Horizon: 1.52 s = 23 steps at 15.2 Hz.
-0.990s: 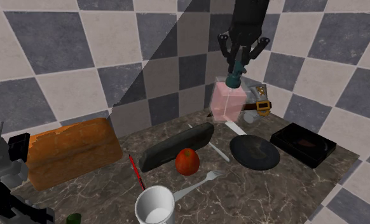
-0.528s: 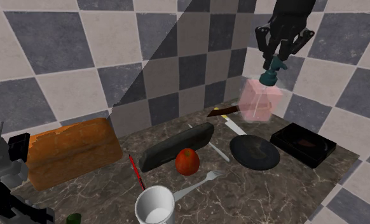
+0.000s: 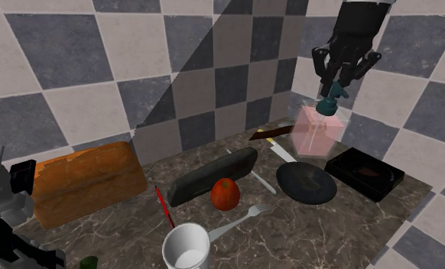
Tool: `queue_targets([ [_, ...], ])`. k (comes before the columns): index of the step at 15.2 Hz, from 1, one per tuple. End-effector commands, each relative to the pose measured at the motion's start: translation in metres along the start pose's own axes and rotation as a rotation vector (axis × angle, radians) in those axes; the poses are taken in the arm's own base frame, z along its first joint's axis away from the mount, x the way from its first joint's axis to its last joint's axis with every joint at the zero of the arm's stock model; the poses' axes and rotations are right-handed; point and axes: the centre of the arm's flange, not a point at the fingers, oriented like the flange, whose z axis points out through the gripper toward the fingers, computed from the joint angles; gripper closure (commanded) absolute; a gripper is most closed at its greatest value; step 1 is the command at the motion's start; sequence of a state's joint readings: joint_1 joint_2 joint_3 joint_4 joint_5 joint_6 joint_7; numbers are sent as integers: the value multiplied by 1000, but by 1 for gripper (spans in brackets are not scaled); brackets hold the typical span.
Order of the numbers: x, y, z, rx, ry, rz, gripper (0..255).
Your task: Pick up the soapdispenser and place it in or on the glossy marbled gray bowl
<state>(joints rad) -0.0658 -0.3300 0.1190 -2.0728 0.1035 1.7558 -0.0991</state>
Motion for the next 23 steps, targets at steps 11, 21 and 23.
queue_targets([
  [11,-1,4,63,0,1,0,255],
  [21,-2,7,109,0,1,0,255],
  [23,-2,7,109,0,1,0,255],
])
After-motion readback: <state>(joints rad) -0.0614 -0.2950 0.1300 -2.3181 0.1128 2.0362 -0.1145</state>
